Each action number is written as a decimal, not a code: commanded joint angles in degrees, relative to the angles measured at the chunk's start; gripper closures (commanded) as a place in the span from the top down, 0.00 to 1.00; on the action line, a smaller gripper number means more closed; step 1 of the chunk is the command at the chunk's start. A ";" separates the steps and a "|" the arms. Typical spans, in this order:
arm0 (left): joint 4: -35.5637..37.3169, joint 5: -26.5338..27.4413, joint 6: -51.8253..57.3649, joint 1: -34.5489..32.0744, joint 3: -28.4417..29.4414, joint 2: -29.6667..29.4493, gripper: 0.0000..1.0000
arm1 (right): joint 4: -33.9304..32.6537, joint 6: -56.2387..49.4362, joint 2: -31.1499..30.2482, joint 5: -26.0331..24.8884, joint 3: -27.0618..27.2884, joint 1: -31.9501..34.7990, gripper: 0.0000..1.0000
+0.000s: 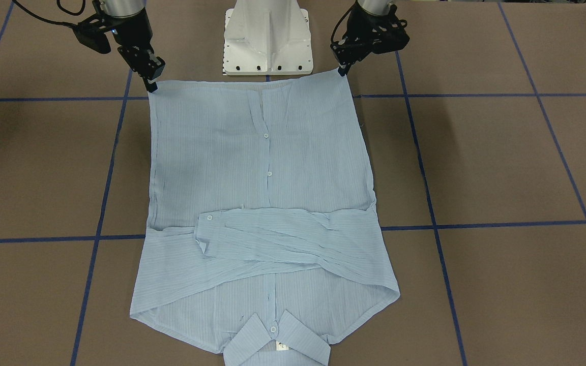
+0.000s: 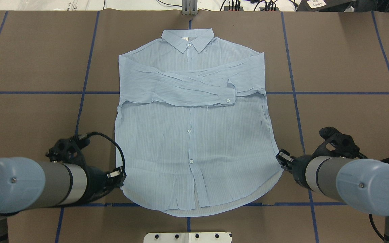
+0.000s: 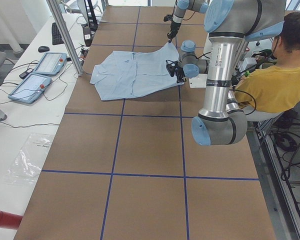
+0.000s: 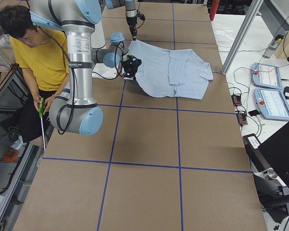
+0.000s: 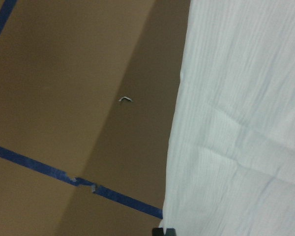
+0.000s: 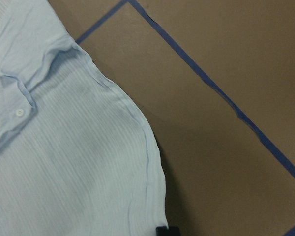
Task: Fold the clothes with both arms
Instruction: 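Grasp both hem corners and fold them up toward the collar with both grippers, then lay the hem down near the collar and open both grippers, then move the right gripper down along the folded shirt's side edge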
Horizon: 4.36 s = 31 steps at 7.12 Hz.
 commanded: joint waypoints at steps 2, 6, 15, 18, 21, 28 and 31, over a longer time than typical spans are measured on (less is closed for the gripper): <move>-0.83 0.00 6.99 -14.17 5.10 -5.63 0.00 | -1.18 -7.60 7.74 1.12 -4.87 9.25 0.00; -9.05 -1.41 12.89 -21.13 14.37 -8.53 0.00 | -0.66 -19.00 17.49 7.36 -18.55 20.23 0.00; -42.93 4.03 19.31 -27.12 61.87 -23.29 0.00 | 17.80 -26.87 39.84 8.25 -66.23 28.71 0.00; -43.20 3.78 19.40 -26.95 63.56 -24.62 0.00 | 23.42 -27.91 39.49 8.16 -71.33 28.62 0.00; -43.72 3.69 21.06 -26.77 64.61 -24.89 0.00 | 23.43 -28.80 39.58 8.07 -71.86 28.62 0.18; -49.88 3.25 27.83 -26.95 64.45 -22.95 0.57 | 24.57 -19.79 16.43 14.32 -39.66 25.04 1.00; -50.05 3.34 27.75 -26.86 63.74 -22.52 0.58 | 24.57 -7.91 14.71 13.87 -37.41 18.96 0.97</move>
